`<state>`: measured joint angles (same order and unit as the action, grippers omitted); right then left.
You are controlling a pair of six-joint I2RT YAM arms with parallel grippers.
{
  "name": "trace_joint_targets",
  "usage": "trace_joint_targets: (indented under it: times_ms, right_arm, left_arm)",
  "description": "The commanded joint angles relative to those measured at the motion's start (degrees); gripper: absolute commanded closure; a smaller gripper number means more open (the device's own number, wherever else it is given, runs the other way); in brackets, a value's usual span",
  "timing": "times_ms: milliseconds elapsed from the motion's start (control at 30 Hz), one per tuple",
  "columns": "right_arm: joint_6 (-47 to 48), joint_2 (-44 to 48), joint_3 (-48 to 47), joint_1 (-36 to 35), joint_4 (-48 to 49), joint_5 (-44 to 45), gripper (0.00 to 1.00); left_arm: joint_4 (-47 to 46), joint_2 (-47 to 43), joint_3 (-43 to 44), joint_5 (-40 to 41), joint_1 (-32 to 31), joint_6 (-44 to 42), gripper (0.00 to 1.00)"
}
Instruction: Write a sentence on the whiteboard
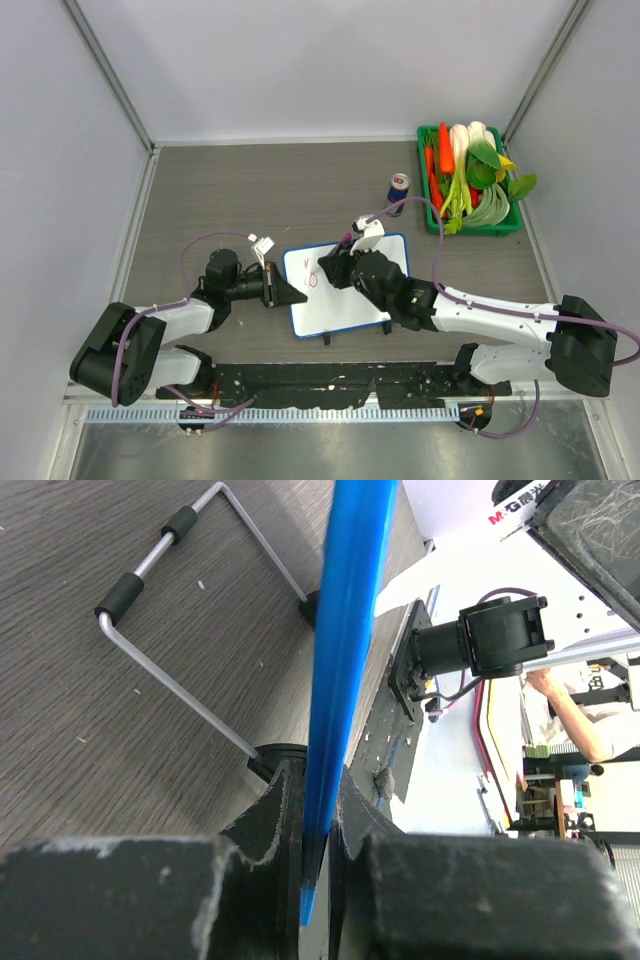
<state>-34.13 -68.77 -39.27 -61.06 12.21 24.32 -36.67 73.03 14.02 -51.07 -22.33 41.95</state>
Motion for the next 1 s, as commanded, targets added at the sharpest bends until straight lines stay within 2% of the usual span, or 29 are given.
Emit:
trace_joint_targets:
  times_ms: [0, 300, 967]
  right_arm:
    - [0.21, 0.13, -1.17, 0.15, 0.71, -0.23, 0.98]
    - [-0.15, 6.98, 1.83, 0.06, 1.42, 2.4, 0.99]
    - [-0.5, 4.52, 3.32, 0.24, -0.87, 5.39, 0.98]
  left_arm:
    - [4.41, 1.14, 0.04, 6.33, 0.18, -1.79, 1.0]
    - [4.32, 1.14, 0.04, 6.24, 0.18, -1.79, 1.0]
    - [4.23, 1.5, 0.22, 6.24, 0.18, -1.79, 1.0]
